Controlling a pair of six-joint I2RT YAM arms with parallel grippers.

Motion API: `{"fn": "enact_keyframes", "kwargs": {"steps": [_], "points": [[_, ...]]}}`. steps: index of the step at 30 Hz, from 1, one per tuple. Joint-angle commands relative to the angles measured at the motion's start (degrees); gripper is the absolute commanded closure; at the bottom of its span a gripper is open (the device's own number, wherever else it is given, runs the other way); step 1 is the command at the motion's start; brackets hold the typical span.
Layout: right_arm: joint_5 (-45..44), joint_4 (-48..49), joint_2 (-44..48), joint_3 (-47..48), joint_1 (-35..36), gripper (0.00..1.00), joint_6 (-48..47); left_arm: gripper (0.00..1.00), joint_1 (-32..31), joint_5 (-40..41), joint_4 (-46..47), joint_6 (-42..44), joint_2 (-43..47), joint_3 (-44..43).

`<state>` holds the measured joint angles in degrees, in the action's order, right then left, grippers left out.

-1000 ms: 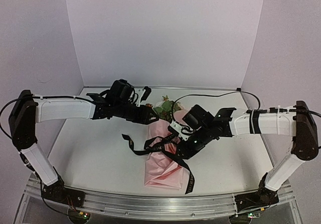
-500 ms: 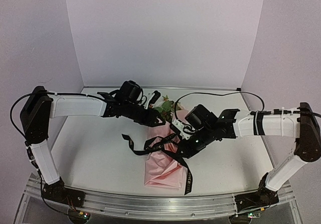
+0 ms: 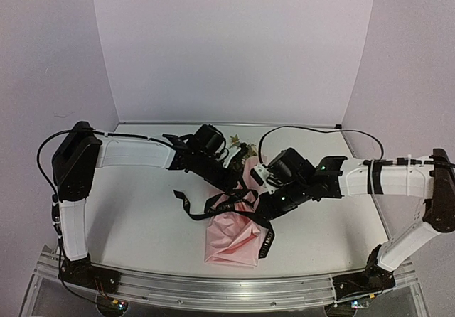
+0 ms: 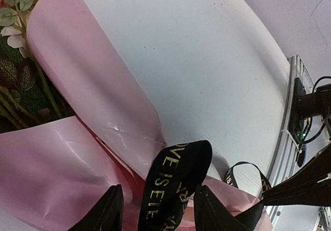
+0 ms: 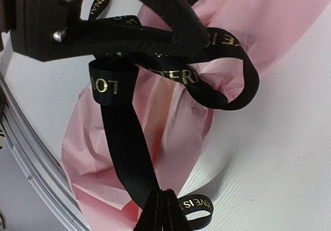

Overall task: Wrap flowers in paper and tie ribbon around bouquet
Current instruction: Cross the half-tied ribbon over the folded bouquet.

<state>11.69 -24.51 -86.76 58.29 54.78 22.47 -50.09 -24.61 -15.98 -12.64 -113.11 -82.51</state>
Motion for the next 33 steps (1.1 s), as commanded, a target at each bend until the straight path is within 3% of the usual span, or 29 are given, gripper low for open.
{"fn": "enact_keyframes", "kwargs": {"steps": [1,12,16,21,23,33], "points": [[-5.0,0.8,2.1,-1.5,-0.3,1.0,3.3,0.5,-0.6,4.6,-3.3,4.3,-1.9,-4.4],[-6.9,1.1,2.8,-2.1,-1.6,1.0,2.6,0.51,-2.7,9.2,-7.5,8.0,-5.6,-7.9],[-6.3,1.1,1.9,-0.9,-1.9,1.0,2.4,0.61,-3.0,9.4,-7.0,7.8,-5.5,-7.7],[-5.9,1.5,0.8,0.1,-2.8,1.0,2.2,0.9,-3.0,8.8,-5.6,7.7,-4.4,-6.7],[-5.6,1.8,0.4,0.7,-3.0,1.0,1.9,0.97,-3.0,8.6,-4.4,7.7,-3.3,-5.7],[-2.1,6.6,-3.2,2.9,-3.6,1.0,0.0,1.0,-1.6,1.1,2.2,5.5,3.2,0.0]]}}
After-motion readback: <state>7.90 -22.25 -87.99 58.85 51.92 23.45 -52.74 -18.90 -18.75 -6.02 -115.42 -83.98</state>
